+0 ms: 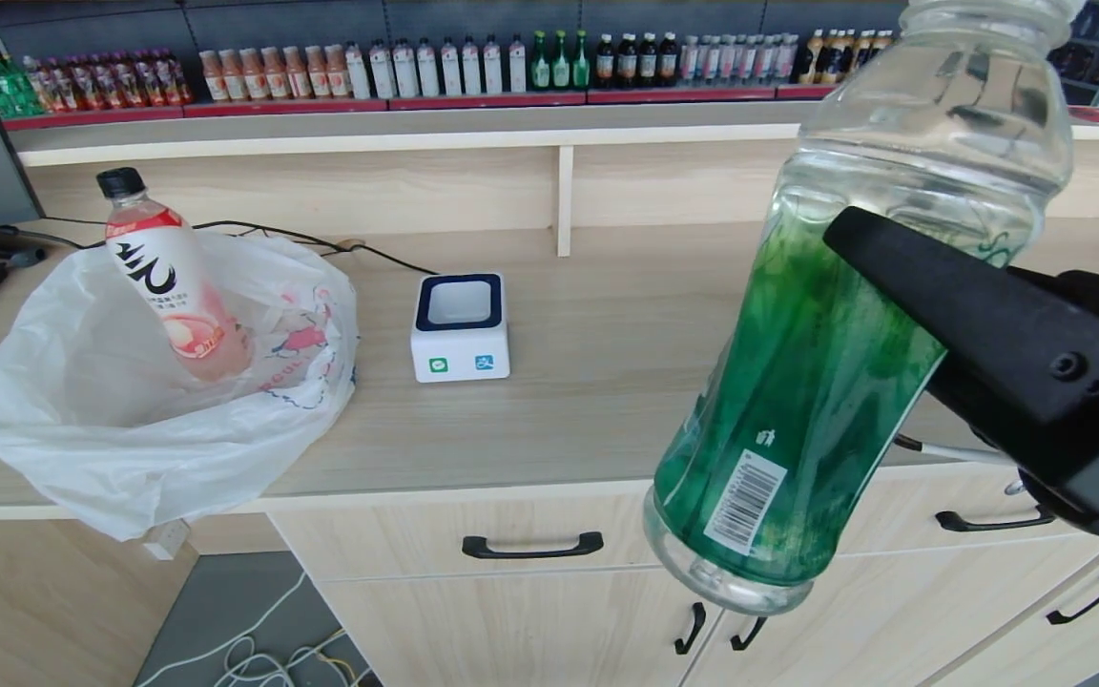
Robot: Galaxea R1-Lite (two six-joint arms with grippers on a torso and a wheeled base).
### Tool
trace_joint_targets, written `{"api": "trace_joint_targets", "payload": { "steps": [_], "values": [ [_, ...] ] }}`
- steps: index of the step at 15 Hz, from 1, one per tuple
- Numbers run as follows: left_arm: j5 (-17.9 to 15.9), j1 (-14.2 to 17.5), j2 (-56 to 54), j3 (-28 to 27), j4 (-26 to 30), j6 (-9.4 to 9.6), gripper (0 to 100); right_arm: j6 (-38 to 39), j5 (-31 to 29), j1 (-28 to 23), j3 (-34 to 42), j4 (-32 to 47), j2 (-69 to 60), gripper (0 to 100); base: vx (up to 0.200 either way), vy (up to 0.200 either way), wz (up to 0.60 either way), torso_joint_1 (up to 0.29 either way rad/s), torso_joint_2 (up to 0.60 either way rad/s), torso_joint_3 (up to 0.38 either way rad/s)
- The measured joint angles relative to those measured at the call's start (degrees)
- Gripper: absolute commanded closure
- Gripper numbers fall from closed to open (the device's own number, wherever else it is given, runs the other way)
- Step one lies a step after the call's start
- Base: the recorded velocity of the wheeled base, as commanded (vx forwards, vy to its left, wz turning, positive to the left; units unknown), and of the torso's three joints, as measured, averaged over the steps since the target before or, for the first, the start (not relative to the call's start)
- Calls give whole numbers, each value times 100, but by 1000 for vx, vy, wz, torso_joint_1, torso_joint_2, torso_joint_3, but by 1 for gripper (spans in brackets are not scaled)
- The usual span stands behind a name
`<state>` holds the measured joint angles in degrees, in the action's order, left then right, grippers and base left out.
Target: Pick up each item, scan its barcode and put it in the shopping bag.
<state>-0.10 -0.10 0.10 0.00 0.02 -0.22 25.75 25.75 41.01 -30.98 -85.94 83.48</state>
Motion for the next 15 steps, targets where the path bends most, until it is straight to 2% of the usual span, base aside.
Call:
{"api": "trace_joint_targets", "payload": {
  "steps": [4, 7, 15],
  "values": [
    [2, 0, 0, 0, -2, -2, 0, 329, 0, 13, 41, -227, 74, 100, 0, 0, 0, 0, 0, 0],
    [2, 0, 0, 0, -2, -2, 0, 819, 4, 204, 138, -397, 85, 100, 0, 0, 0, 0, 0, 0],
    [0, 0, 0, 0, -2, 0, 0, 961, 0, 247, 113, -402, 146, 100, 0, 0, 0, 0, 0, 0]
  ]
}}
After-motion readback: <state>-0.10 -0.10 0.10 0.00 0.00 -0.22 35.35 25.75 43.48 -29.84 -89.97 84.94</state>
